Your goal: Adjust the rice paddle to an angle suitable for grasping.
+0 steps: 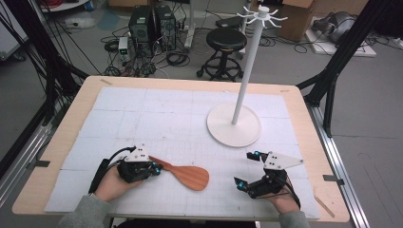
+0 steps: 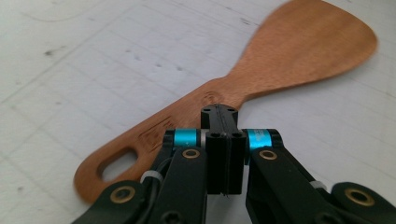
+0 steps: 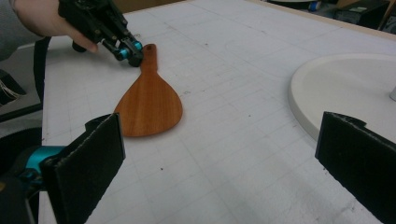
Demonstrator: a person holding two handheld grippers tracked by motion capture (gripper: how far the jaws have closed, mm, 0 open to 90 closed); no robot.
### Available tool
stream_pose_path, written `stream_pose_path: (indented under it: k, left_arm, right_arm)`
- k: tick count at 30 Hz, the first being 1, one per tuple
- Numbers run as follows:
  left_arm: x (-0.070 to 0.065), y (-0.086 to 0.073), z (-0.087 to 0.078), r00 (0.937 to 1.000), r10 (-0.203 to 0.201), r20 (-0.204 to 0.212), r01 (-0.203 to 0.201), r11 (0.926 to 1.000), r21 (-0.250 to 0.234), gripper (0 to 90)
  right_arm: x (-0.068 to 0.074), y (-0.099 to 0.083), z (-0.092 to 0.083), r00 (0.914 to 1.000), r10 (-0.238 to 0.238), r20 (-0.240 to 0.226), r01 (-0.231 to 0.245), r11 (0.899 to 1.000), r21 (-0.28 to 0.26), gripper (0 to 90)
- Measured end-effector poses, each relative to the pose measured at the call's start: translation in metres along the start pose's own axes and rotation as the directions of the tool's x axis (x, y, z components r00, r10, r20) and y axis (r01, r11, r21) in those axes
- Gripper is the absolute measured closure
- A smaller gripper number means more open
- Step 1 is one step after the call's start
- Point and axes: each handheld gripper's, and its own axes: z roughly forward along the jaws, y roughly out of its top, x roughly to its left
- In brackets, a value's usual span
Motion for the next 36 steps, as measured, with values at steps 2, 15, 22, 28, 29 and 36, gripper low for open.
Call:
stream_pose_path:
  k: [2, 15, 22, 28, 29, 36]
  left_arm:
    - [0.003, 0.000, 0.000, 0.9998, -0.011, -0.016, 0.011, 0.9999, -0.010, 89.6]
    - [-0.014, 0.025, 0.001, 0.9997, -0.005, 0.024, 0.006, 0.9979, -0.064, 89.6]
    - [-0.036, 0.061, 0.023, 0.9930, 0.027, 0.115, -0.012, 0.9921, -0.125, 89.6]
    - [-0.053, 0.089, 0.057, 0.9873, 0.078, 0.139, -0.068, 0.9948, -0.076, 89.6]
    - [-0.055, 0.092, 0.062, 0.9861, 0.085, 0.143, -0.076, 0.9947, -0.070, 89.6]
    - [-0.070, 0.103, 0.095, 0.9794, 0.093, 0.180, -0.093, 0.9956, -0.005, 89.6]
  right_arm:
    - [0.000, 0.000, 0.001, 1.0000, 0.002, -0.001, -0.002, 1.000, 0.004, 0.0]
    - [0.001, 0.000, 0.000, 1.0000, 0.004, -0.005, -0.004, 1.000, -0.002, 0.0]
    - [-0.002, 0.000, -0.003, 0.9998, 0.018, 0.001, -0.018, 1.000, -0.025, 0.0]
    - [-0.002, 0.001, -0.008, 0.9994, 0.035, 0.008, -0.034, 0.997, -0.067, 0.0]
    - [-0.002, 0.001, -0.009, 0.9994, 0.033, 0.008, -0.032, 0.997, -0.073, 0.0]
    - [-0.004, -0.001, -0.011, 0.9990, 0.043, 0.009, -0.042, 0.997, -0.072, 0.0]
